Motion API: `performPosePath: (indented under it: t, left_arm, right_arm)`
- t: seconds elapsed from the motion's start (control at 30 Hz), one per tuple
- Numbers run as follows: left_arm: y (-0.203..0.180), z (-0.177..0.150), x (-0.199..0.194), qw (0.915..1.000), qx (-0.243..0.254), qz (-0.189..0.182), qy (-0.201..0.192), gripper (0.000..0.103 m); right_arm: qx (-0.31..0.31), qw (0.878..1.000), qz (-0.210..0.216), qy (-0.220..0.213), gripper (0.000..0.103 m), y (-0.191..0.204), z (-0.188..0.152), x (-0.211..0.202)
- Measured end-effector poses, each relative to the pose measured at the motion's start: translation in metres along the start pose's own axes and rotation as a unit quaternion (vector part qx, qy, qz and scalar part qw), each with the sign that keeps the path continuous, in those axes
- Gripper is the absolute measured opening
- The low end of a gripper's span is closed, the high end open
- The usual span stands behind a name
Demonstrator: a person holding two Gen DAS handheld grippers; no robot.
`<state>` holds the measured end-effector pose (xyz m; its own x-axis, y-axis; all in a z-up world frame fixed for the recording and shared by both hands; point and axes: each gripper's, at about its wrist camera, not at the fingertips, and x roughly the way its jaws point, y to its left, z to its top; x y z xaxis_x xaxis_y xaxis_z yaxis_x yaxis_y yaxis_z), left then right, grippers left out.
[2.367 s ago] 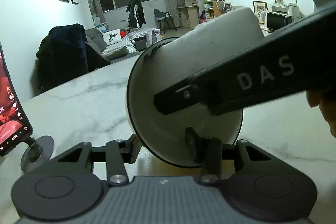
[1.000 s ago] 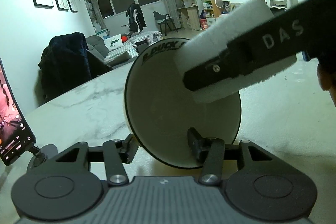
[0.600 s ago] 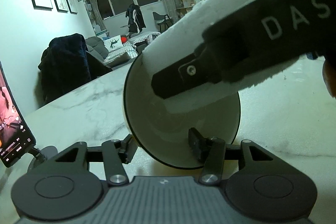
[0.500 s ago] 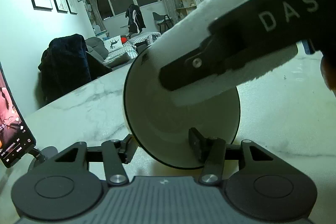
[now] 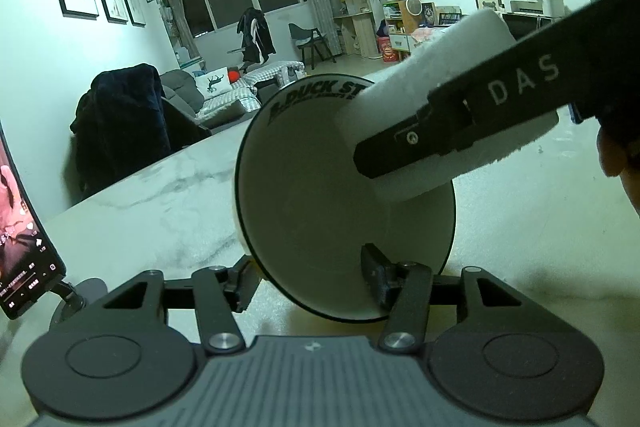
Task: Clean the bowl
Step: 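Scrub deep inside the bowl with the sponge in the right tool while the left tool holds it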
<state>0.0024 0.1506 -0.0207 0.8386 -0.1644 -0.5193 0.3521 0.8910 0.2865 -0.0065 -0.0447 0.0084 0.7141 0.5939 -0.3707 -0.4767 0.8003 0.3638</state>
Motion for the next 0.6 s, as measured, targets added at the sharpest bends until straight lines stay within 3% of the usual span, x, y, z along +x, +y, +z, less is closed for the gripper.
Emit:
performPosePath:
  t: [0.6]
  left_arm:
    - [0.0049,0.0001,-0.0062,1.0000,0.004,0.003,-0.001,0.055]
  right_arm:
    - [-0.004,1.000,0.008,-0.006,0.018,0.0071,-0.0023,0.0019]
